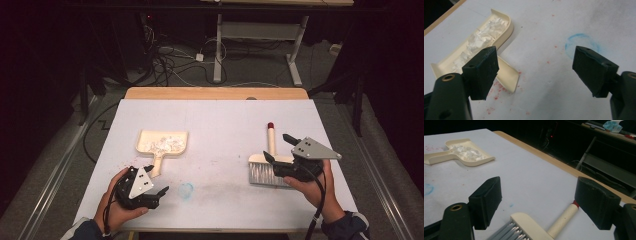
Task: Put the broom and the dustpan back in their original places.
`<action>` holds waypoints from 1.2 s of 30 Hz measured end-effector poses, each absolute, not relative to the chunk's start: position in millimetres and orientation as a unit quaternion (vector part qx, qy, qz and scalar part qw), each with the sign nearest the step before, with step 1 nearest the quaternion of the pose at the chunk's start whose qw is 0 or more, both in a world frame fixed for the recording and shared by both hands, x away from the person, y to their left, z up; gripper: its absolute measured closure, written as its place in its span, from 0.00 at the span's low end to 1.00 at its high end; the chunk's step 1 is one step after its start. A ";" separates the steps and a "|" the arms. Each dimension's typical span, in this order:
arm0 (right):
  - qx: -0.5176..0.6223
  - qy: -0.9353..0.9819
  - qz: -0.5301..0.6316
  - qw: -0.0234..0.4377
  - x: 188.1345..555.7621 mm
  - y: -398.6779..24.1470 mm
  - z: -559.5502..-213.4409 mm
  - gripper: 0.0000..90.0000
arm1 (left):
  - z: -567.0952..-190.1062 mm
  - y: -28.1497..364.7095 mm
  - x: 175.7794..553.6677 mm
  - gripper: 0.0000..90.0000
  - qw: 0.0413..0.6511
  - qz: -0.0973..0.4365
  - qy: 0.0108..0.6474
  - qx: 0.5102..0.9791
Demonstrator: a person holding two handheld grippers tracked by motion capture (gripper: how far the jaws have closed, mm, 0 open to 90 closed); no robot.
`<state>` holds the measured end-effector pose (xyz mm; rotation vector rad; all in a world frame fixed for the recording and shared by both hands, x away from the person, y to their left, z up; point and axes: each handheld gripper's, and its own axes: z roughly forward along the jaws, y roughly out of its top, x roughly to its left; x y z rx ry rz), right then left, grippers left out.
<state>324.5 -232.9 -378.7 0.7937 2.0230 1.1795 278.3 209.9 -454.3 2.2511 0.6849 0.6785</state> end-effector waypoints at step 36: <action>0.253 0.798 0.424 0.345 297.1 -237.8 -418.8 0.25 | -456.8 207.2 278.3 0.23 0.333 0.257 0.256 0.870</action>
